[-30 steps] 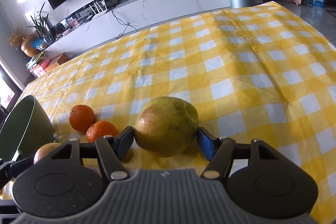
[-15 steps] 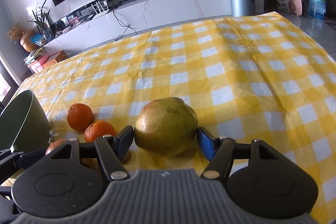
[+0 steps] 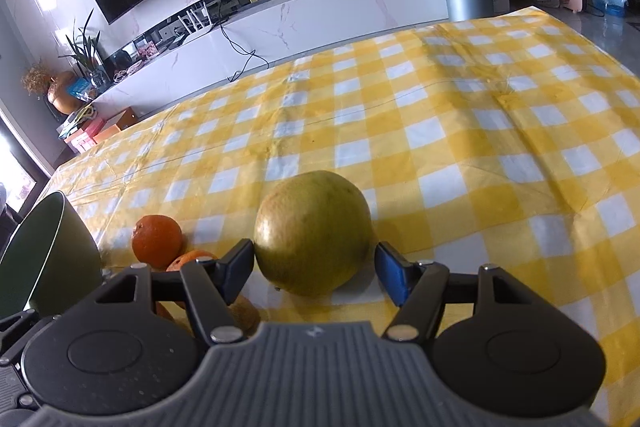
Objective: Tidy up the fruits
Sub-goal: 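Close the left tool on the mango while the right tool grasps the pear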
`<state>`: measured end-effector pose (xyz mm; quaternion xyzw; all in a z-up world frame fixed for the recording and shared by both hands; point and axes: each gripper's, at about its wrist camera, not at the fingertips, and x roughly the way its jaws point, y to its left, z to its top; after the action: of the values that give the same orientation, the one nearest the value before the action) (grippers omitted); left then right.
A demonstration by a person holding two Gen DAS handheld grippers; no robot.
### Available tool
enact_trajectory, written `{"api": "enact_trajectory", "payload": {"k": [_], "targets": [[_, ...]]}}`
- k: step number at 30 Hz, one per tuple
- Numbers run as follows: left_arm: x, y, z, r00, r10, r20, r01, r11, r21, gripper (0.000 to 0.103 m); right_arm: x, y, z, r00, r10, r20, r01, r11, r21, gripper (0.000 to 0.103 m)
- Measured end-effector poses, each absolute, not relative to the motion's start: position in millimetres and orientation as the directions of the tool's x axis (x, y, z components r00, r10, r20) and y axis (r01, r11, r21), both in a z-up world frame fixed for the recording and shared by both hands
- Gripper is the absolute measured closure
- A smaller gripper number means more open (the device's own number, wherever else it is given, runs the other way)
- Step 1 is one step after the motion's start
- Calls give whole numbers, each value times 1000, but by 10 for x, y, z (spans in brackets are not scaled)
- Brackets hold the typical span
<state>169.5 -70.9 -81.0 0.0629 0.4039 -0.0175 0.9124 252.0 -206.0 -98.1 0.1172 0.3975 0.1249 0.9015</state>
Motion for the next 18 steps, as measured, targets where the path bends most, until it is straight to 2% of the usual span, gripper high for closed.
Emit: {"api": "enact_trajectory", "payload": {"k": [2, 4, 18], "targets": [[1687, -707, -815, 680, 18, -733, 84, 991, 102, 26, 2535, -2045, -989, 652, 323, -686, -137, 940, 312, 40], [1680, -706, -814, 683, 18, -730, 84, 991, 104, 26, 2547, -2036, -999, 644, 344, -683, -147, 932, 331, 46], [1563, -658, -656, 717, -10, -697, 75, 995, 62, 27, 2431, -1963, -903, 674, 318, -667, -191, 947, 258, 48]]}}
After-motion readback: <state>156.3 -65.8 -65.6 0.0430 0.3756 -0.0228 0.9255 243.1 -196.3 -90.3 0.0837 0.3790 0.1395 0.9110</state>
